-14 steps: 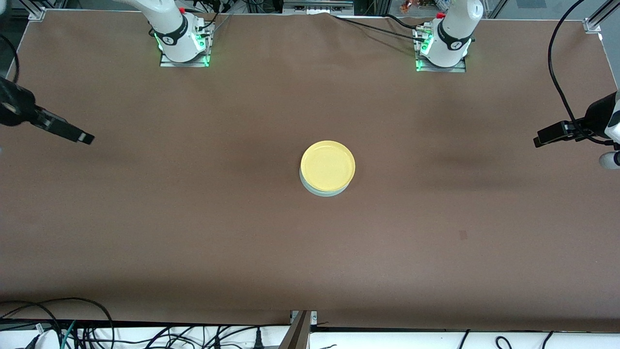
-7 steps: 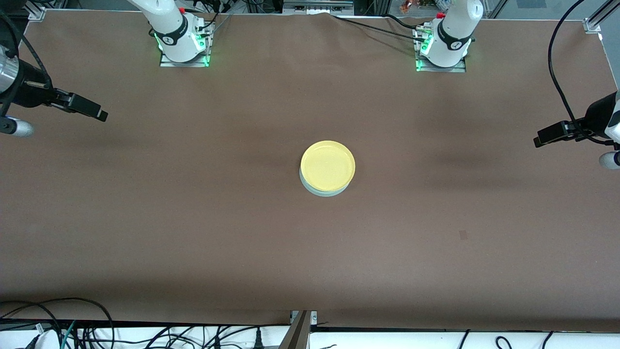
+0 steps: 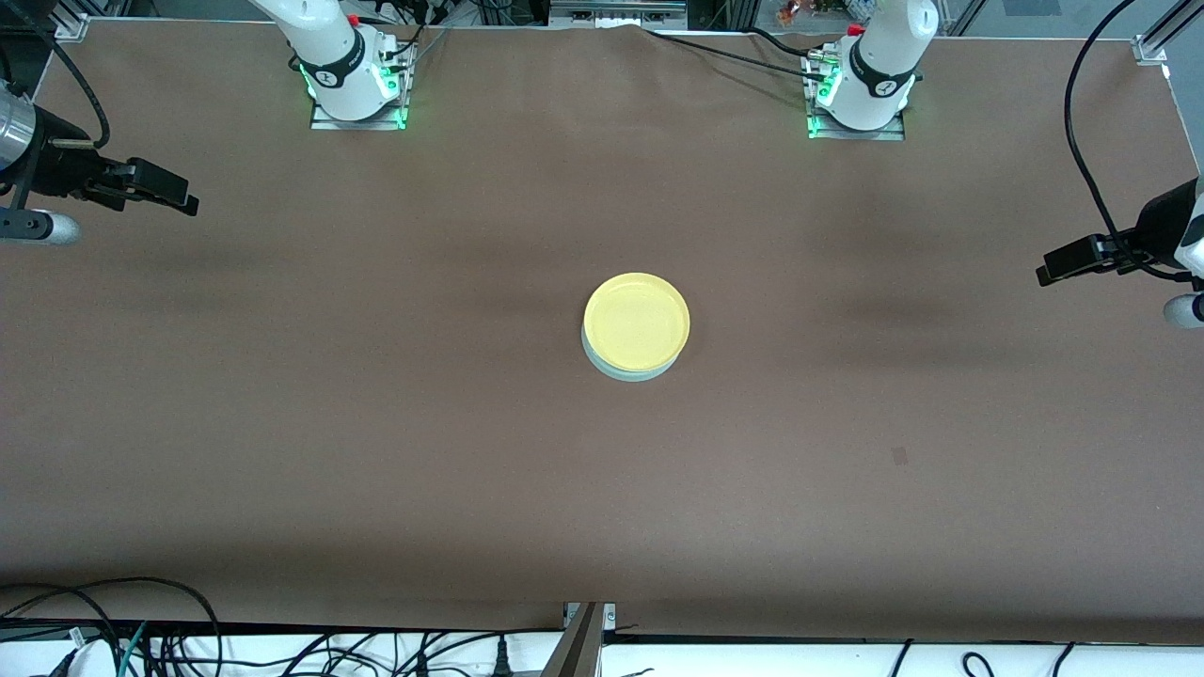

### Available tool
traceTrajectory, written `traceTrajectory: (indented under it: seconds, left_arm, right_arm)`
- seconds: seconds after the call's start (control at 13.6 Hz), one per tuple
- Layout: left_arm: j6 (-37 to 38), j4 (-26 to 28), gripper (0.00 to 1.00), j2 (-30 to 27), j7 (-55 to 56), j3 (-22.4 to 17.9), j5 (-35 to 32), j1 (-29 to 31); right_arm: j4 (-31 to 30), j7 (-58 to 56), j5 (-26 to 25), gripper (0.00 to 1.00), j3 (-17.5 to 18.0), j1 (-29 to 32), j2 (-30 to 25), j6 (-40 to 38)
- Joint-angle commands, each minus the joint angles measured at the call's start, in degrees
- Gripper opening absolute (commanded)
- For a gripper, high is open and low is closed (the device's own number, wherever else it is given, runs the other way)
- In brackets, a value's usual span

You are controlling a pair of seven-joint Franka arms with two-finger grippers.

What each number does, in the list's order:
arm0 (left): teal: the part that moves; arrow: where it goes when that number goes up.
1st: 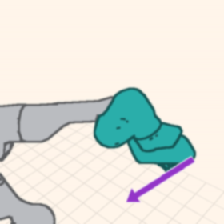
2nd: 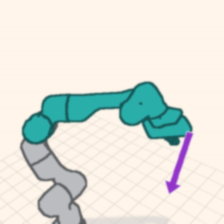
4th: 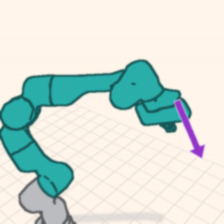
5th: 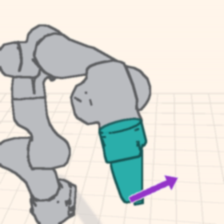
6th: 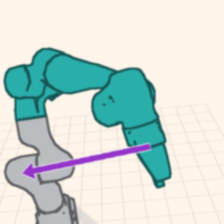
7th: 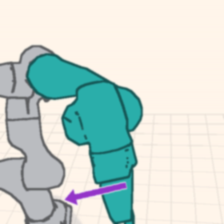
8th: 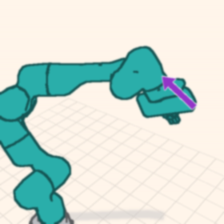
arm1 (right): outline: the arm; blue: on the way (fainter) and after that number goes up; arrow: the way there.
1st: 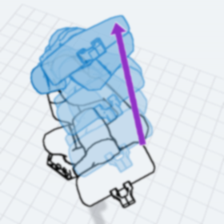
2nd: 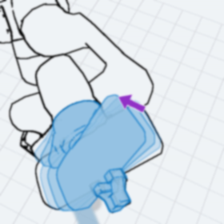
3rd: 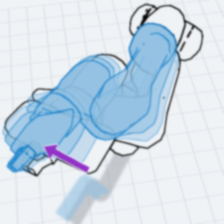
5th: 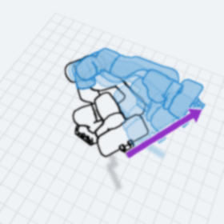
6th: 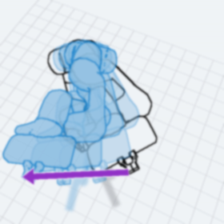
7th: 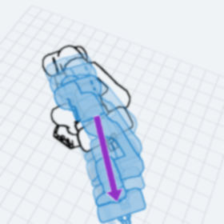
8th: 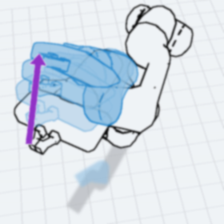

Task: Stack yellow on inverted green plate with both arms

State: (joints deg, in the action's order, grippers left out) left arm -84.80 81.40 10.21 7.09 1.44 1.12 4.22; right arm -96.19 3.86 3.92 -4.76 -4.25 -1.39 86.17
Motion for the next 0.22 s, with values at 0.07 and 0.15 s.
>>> traceTrajectory:
  seconds: [0.07,0.15]
  left_arm:
    - [0.6,-1.7,1.00,0.7,-1.2,0.0,-0.3,0.0]
    - [0.6,-1.6,1.00,0.7,-1.2,0.0,-0.3,0.0]
  right_arm:
    - [-1.1,-0.3,-1.4,1.00,1.2,-1.3,-0.7,-0.2]
    - [-1.1,-0.3,-1.5,1.00,1.2,-1.3,-0.6,0.0]
